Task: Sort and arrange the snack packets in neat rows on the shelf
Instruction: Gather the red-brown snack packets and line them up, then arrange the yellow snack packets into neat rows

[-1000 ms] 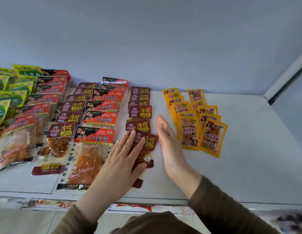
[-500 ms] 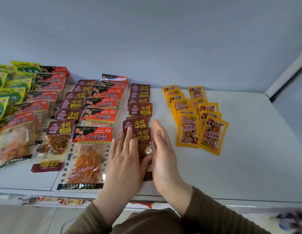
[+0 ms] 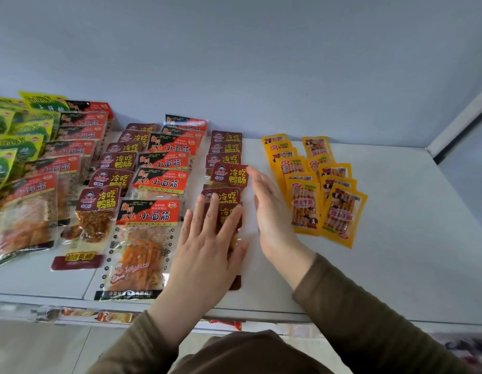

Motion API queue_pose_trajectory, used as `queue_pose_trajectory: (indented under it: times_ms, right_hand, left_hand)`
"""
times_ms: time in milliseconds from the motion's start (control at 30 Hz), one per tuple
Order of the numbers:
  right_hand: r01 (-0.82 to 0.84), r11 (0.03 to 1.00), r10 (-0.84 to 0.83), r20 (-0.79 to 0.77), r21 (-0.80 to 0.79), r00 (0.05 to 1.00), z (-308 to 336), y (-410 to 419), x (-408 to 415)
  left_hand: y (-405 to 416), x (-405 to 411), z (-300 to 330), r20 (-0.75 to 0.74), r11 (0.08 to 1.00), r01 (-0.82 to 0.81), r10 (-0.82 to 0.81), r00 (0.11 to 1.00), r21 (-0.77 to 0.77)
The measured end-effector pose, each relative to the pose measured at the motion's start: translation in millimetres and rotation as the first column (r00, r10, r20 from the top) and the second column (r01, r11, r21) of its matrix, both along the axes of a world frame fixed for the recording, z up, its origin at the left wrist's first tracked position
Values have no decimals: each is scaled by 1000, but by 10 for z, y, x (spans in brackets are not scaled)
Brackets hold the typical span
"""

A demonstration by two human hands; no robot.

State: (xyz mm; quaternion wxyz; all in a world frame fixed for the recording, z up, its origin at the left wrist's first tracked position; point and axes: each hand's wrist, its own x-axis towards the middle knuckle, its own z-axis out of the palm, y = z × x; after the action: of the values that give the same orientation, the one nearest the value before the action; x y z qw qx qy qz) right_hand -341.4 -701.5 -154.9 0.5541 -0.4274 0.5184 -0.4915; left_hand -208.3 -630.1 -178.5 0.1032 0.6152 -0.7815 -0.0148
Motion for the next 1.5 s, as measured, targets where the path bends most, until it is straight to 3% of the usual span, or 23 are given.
queue_pose_trajectory:
  times_ms: [100, 467, 733, 867, 967, 1067, 1167, 1333, 1500]
  right_hand:
    - [-92, 995, 94, -84, 24, 992, -7, -74, 48]
    - [-128, 991, 130, -219, 22, 967, 26, -36, 157]
    - [-48, 993, 44, 39, 111, 998, 61, 33, 7]
    - [-115, 989, 112, 34, 93, 993, 51, 113, 20]
    - [-32, 999, 28, -90, -41, 996, 142, 57, -211]
    - [110, 985, -133, -168, -135, 977, 337, -114, -596]
    - [214, 970, -231, -166, -115, 959, 362, -416, -892]
    - [138, 990, -134, -206, 6, 969, 242, -723, -1050]
    - [96, 994, -84, -183, 59, 979, 133, -757, -1165]
  left_hand:
    - [-15, -8, -69, 39, 997, 23, -25, 999, 68]
    - [47, 61, -80, 31, 998, 47, -48, 998, 31]
    - [109, 110, 18, -26, 998, 54, -53, 998, 31]
    - [116, 91, -3, 14, 995, 42, -44, 999, 90]
    - [53, -43, 185, -18, 997, 66, -65, 998, 40]
    - [-209, -382, 456, -91, 988, 147, -142, 986, 55]
    - [-681, -868, 489, -59, 980, 192, -188, 980, 62]
    - [-1400, -1397, 220, -69, 974, 184, -176, 982, 133]
    - [-1496, -1417, 78, -118, 969, 190, -172, 978, 160]
